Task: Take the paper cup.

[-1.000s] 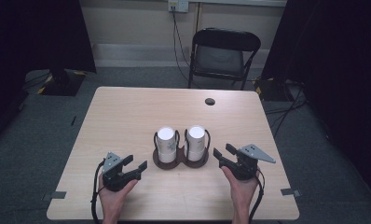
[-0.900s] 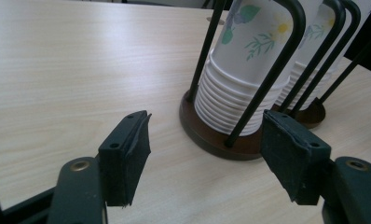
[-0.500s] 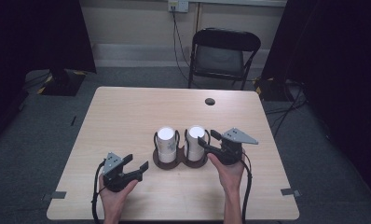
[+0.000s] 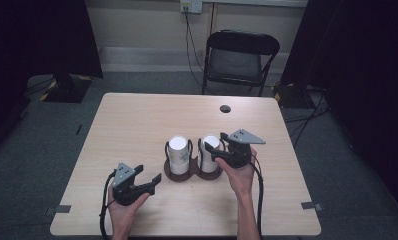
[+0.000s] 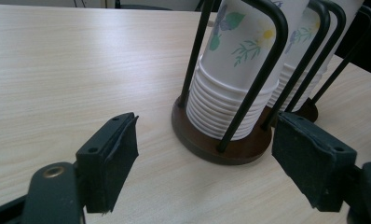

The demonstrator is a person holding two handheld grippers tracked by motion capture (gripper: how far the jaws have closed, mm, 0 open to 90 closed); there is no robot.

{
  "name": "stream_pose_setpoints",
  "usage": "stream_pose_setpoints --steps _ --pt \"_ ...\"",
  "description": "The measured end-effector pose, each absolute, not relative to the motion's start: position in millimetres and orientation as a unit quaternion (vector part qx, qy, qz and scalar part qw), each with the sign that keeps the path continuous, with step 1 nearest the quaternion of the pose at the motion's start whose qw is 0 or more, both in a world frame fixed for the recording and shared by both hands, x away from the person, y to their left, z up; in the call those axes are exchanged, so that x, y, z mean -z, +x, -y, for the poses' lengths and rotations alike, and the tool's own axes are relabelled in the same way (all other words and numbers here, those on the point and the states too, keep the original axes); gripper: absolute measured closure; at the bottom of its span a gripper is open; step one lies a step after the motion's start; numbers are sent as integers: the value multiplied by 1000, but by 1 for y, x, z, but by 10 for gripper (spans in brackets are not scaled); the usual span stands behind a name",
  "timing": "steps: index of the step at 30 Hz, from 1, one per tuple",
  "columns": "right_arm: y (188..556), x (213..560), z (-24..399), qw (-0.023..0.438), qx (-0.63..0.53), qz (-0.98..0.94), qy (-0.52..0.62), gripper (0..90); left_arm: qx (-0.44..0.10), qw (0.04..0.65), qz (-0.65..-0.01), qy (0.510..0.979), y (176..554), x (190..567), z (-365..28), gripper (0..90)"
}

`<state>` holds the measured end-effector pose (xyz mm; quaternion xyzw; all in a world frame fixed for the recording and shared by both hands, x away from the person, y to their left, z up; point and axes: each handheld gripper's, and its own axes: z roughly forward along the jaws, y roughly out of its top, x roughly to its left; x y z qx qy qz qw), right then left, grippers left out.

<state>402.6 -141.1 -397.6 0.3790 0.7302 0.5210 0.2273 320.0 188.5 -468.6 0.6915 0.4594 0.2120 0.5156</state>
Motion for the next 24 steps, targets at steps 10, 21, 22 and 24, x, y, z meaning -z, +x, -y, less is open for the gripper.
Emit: stream_pose_setpoints --steps 10,21,22,24 --pt "410 404 135 227 -513 -738 375 296 -212 518 -460 689 319 469 -188 228" --pt "413 407 129 229 -498 -753 365 341 -208 517 -469 685 319 472 -192 228" --pt "413 407 129 231 -495 -754 364 342 -209 518 -468 685 319 472 -193 228" --pt "413 407 128 233 -493 -755 365 343 -209 517 -468 686 319 472 -193 228"
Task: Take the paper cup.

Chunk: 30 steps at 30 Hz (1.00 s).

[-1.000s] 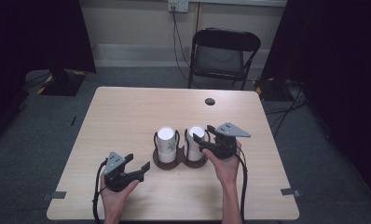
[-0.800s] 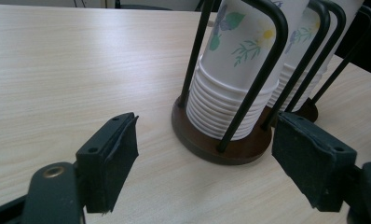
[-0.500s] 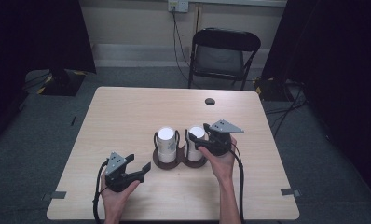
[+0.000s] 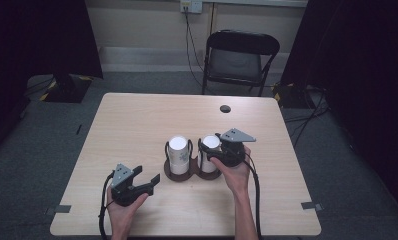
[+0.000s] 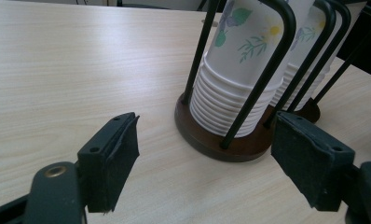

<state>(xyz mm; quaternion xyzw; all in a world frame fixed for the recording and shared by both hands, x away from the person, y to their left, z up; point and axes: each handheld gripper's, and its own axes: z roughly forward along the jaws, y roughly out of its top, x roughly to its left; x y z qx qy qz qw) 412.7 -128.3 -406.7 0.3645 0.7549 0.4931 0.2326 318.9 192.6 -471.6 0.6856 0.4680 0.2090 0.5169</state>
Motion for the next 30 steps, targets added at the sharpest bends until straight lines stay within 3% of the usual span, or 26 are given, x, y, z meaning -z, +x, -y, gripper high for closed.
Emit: stream_pose_setpoints --steps 30 --pt "410 386 135 240 -521 -735 363 367 -205 519 -466 687 319 471 -188 239"
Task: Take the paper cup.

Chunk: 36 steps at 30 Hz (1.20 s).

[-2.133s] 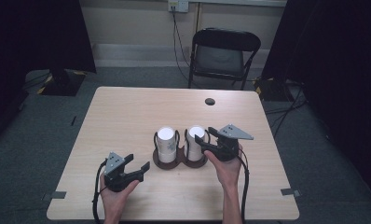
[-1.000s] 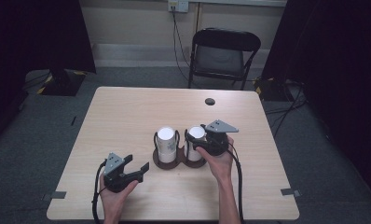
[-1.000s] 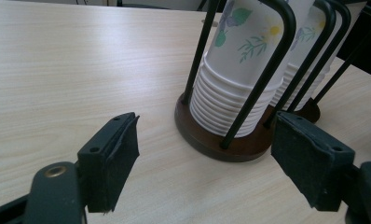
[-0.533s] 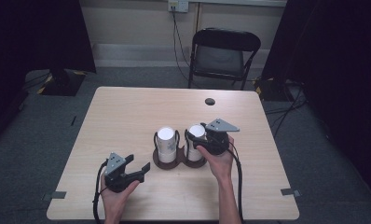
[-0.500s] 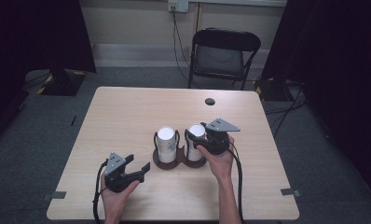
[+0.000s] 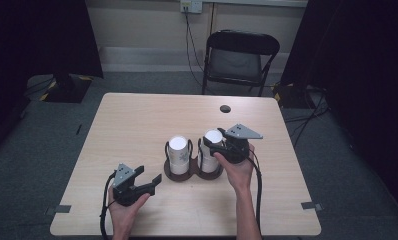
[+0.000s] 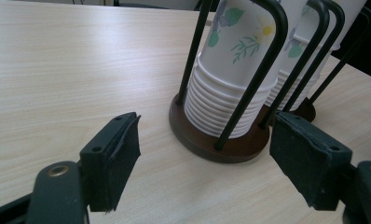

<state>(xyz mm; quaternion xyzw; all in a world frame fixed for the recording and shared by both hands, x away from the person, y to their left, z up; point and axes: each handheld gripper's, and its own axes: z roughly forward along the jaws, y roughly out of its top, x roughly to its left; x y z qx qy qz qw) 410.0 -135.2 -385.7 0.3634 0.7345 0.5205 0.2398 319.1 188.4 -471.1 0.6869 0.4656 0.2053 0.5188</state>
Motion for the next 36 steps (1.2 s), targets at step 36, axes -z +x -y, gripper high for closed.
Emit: stream_pose_setpoints --steps 36 --pt "408 352 137 249 -546 -710 368 376 -199 523 -450 696 319 469 -181 280"
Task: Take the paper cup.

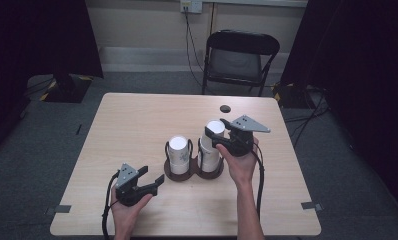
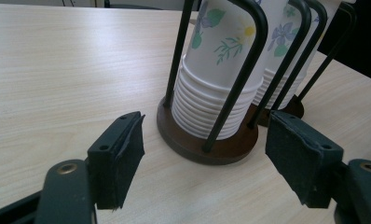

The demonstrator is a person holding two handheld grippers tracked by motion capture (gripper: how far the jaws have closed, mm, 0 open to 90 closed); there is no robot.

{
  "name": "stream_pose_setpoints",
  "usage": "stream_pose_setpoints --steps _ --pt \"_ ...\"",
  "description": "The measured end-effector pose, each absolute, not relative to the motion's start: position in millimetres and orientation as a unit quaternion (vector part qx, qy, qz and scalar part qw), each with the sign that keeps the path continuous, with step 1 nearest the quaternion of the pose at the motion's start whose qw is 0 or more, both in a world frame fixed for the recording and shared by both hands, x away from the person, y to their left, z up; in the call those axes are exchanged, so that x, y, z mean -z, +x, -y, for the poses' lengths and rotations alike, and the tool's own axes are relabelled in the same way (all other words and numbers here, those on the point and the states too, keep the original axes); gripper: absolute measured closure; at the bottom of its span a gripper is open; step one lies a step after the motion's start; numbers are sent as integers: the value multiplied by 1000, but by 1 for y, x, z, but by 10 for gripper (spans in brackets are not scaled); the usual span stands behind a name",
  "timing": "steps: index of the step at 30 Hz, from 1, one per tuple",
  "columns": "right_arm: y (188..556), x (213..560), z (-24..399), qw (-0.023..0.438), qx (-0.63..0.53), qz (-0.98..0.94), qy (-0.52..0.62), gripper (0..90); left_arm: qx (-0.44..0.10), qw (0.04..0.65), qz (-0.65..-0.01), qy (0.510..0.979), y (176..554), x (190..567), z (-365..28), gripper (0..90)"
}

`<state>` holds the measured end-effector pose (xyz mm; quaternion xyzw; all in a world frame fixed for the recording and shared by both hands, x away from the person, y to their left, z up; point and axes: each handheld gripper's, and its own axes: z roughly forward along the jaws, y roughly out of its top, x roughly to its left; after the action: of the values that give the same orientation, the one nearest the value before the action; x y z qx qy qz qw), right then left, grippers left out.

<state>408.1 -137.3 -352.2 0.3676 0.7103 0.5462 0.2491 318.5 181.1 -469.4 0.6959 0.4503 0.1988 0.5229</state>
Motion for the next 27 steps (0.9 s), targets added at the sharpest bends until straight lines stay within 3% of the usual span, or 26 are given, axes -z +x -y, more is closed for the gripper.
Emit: stream_pose_setpoints --steps 23,27 --pt "393 357 171 174 -636 -634 403 376 -185 541 -433 697 316 460 -174 290" --pt "383 360 175 157 -643 -627 411 375 -187 546 -428 696 313 460 -170 331"
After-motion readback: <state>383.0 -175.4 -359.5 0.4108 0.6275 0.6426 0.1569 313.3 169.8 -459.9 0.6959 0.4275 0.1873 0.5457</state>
